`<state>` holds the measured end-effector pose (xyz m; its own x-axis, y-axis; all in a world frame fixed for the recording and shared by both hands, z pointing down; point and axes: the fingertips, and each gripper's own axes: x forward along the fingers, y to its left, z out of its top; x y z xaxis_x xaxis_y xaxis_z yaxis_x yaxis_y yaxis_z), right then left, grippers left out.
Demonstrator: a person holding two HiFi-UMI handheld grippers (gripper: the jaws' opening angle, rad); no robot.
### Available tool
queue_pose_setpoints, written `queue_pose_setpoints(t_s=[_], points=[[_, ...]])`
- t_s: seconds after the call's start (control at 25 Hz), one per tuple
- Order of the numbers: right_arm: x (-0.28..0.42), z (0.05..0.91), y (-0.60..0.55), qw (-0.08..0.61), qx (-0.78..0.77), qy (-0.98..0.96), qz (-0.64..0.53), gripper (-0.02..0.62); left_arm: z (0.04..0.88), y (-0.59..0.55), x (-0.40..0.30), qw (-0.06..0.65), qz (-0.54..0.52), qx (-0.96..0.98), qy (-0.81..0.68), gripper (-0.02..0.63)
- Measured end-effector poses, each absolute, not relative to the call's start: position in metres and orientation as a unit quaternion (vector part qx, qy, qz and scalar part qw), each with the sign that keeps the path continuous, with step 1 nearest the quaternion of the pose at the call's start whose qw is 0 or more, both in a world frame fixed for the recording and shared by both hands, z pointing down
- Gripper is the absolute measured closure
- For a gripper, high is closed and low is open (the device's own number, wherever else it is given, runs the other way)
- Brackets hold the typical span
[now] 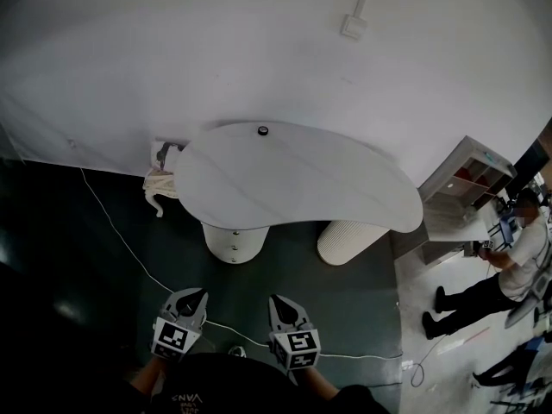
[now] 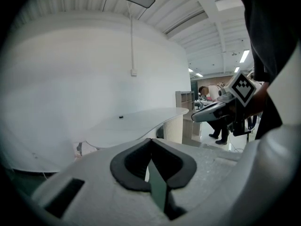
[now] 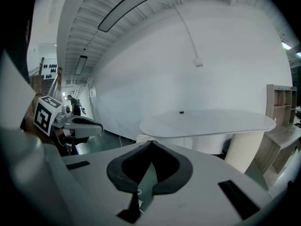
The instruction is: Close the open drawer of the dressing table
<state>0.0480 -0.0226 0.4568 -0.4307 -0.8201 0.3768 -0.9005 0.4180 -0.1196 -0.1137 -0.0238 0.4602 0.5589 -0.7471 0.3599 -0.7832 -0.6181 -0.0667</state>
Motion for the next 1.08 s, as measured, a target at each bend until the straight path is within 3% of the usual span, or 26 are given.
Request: queue_pose_setpoints(t_s=[1.08], points=[[0.028,0.456,-0.025,0.130,0.504,-0.841,0.150,0.592,0.459,-0.019,-0.130,0.052,0.176,0.874,-0.449,0.588]])
